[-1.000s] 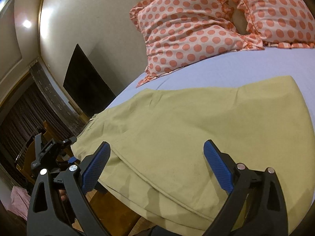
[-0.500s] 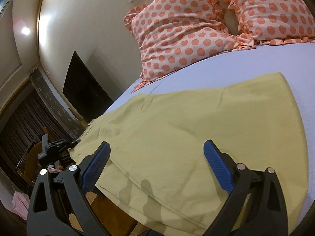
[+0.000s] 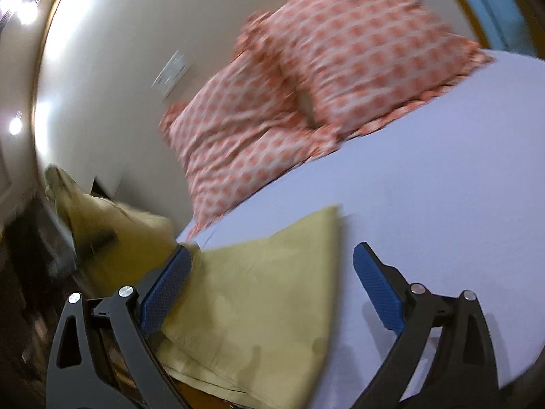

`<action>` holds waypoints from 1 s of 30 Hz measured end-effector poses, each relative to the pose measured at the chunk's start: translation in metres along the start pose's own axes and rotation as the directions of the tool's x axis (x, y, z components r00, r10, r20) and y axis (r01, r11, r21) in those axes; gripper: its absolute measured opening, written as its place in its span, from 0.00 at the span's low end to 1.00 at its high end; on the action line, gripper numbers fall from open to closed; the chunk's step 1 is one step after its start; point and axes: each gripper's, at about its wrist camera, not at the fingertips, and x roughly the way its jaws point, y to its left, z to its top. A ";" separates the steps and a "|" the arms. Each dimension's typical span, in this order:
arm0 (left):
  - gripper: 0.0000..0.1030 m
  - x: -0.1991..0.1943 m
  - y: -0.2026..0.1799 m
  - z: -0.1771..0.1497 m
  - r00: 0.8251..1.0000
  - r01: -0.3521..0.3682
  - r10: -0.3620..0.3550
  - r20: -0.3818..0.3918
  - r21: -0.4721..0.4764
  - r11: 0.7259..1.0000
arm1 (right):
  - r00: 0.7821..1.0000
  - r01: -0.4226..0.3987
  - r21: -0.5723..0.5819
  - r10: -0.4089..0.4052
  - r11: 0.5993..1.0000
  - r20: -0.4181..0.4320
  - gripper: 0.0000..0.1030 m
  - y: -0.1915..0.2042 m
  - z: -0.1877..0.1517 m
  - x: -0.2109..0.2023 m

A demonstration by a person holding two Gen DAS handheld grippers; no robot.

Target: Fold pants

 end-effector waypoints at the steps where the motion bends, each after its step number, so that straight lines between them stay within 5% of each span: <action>1: 0.11 0.010 -0.024 -0.007 0.999 0.031 -0.029 -0.026 0.064 0.997 | 1.000 -0.003 0.032 0.002 0.999 0.011 0.97 -0.008 0.003 -0.007; 4: 0.11 0.045 -0.076 -0.040 0.990 0.075 -0.047 -0.137 0.207 0.975 | 0.999 -0.031 0.118 0.032 0.992 -0.003 0.99 -0.025 0.010 -0.014; 6: 0.18 0.056 -0.083 -0.053 0.979 0.124 -0.085 -0.188 0.207 0.970 | 0.997 -0.029 0.116 0.036 0.993 -0.063 0.99 -0.026 0.013 -0.003; 9: 0.27 0.047 -0.089 -0.064 0.984 0.087 -0.044 -0.170 0.258 0.962 | 0.984 0.004 0.069 0.009 0.998 -0.177 0.99 -0.019 0.011 0.026; 11: 0.34 0.029 -0.079 -0.061 0.984 0.116 -0.079 -0.157 0.241 0.963 | 0.967 0.049 0.028 -0.040 0.998 -0.252 0.94 -0.015 0.009 0.046; 15: 0.63 -0.010 -0.032 -0.060 0.971 0.215 -0.207 -0.120 0.062 0.975 | 0.938 0.090 -0.051 -0.102 0.995 -0.331 0.79 -0.012 0.004 0.075; 17: 0.71 -0.008 0.021 -0.062 0.979 0.166 -0.177 -0.103 -0.113 0.980 | 0.930 0.049 -0.049 -0.064 0.998 -0.363 0.67 -0.009 0.002 0.081; 19: 0.71 0.016 0.084 -0.070 0.977 0.115 -0.167 -0.135 -0.326 0.938 | 0.930 0.046 -0.090 -0.076 0.995 -0.361 0.66 -0.003 0.001 0.082; 22: 0.69 0.054 0.136 -0.089 0.955 0.065 -0.201 -0.218 -0.505 0.861 | 0.930 0.030 -0.066 -0.053 0.997 -0.364 0.66 -0.010 0.005 0.087; 26: 0.70 0.089 0.137 -0.101 0.899 0.146 -0.344 -0.273 -0.552 0.821 | 0.915 -0.042 -0.062 0.013 0.997 -0.402 0.66 -0.010 0.004 0.092; 27: 0.74 0.090 0.131 -0.099 0.898 0.168 -0.353 -0.262 -0.538 0.826 | 0.907 -0.074 -0.054 0.044 0.996 -0.419 0.66 -0.009 0.004 0.094; 29: 0.69 0.094 0.122 -0.095 0.895 0.177 -0.354 -0.271 -0.513 0.840 | 0.864 -0.186 0.038 0.182 0.982 -0.469 0.58 -0.011 0.003 0.099; 30: 0.51 0.094 0.120 -0.094 0.890 0.189 -0.367 -0.271 -0.513 0.837 | 0.826 -0.241 0.130 0.273 0.962 -0.494 0.46 -0.016 0.000 0.103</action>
